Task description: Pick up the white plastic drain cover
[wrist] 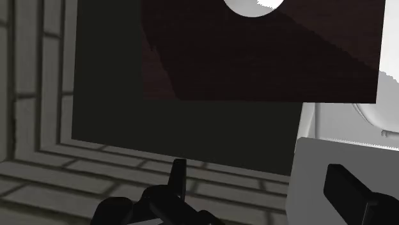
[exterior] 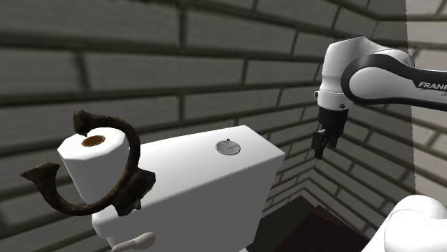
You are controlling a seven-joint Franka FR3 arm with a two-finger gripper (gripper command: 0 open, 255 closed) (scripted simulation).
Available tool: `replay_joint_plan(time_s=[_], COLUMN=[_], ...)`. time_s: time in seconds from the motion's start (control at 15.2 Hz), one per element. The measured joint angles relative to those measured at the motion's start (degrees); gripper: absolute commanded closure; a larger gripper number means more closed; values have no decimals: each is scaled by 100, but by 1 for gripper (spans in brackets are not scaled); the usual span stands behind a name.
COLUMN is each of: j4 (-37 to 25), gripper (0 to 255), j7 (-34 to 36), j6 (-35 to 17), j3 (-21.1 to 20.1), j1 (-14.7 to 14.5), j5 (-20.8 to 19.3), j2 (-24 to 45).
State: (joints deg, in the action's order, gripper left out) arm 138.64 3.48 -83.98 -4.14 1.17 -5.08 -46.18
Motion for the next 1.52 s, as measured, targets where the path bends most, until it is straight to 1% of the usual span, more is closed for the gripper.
replay_joint_plan(time_s=[0.13,0.26,0.53,0.79,1.12,1.52], j4=[-60,-315,-780,-1410,-2148,-3043], gripper=[0,0,0,0,0,0], j7=[-118,-511,-1513,-2532,-3794,-5303], j6=[-64,-234,-589,-836,-995,-1017], j3=[28,90,235,308,309,214], j1=[-44,-204,-585,-966,-1410,-1868], j5=[-17,-42,-63,3,166,421], j2=[107,480,1171,1924,2677,3448])
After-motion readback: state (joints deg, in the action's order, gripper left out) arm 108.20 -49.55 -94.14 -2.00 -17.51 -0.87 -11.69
